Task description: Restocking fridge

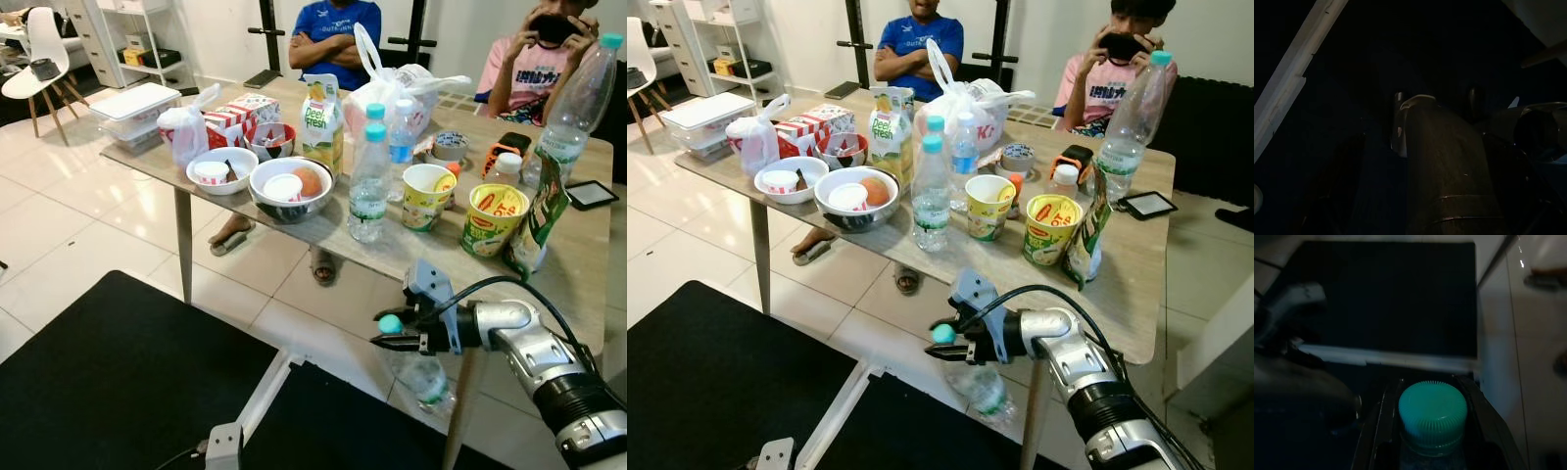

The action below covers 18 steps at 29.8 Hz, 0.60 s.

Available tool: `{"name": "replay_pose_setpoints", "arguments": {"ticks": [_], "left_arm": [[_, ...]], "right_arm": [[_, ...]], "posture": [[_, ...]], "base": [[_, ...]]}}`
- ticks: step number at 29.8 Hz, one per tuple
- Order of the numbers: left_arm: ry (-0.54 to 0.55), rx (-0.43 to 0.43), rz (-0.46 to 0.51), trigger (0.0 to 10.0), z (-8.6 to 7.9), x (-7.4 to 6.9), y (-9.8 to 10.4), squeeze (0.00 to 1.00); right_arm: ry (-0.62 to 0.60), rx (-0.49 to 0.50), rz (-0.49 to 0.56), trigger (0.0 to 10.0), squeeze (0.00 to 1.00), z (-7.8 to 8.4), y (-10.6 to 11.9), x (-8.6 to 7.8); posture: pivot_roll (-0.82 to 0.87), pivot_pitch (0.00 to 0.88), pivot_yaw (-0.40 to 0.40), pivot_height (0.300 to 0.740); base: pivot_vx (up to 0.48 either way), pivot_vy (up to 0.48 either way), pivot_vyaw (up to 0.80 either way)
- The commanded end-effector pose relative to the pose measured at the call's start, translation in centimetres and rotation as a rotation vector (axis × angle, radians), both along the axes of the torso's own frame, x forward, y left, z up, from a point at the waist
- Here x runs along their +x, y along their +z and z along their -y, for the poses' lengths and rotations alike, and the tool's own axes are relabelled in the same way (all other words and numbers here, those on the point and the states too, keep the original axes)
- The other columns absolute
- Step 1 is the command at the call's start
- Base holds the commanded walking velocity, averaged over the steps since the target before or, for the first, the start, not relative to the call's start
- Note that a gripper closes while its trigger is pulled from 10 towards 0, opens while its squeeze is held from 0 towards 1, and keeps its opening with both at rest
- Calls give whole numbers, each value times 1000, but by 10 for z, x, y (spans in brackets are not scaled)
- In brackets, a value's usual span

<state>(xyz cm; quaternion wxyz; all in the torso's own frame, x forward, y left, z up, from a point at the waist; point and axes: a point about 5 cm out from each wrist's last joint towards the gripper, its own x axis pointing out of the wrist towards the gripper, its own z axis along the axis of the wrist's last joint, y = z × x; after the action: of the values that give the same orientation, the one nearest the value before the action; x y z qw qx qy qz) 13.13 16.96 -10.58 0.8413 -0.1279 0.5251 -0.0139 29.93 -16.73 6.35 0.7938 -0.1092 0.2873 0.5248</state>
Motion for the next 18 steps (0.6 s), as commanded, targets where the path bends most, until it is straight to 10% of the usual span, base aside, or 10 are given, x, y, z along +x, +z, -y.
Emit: {"name": "replay_pose_setpoints", "arguments": {"ticks": [1, 7, 18], "left_arm": [[0, 6, -40, 10000, -3, -10, -3, 0], [-2, 8, -40, 10000, -3, -10, -3, 0], [-17, 21, -44, 10000, -4, -10, -3, 0]], "right_arm": [[-33, -45, -23, 10000, 0, 8, -12, -5], [-118, -86, -66, 10000, 0, 19, -32, -13], [-501, -304, -266, 10000, 0, 47, -111, -78]], "posture": [[-42, 0, 28, 740], [-42, 0, 28, 740], [-43, 0, 30, 740]], "base": [[0, 0, 0], [0, 0, 0], [0, 0, 0]]}}
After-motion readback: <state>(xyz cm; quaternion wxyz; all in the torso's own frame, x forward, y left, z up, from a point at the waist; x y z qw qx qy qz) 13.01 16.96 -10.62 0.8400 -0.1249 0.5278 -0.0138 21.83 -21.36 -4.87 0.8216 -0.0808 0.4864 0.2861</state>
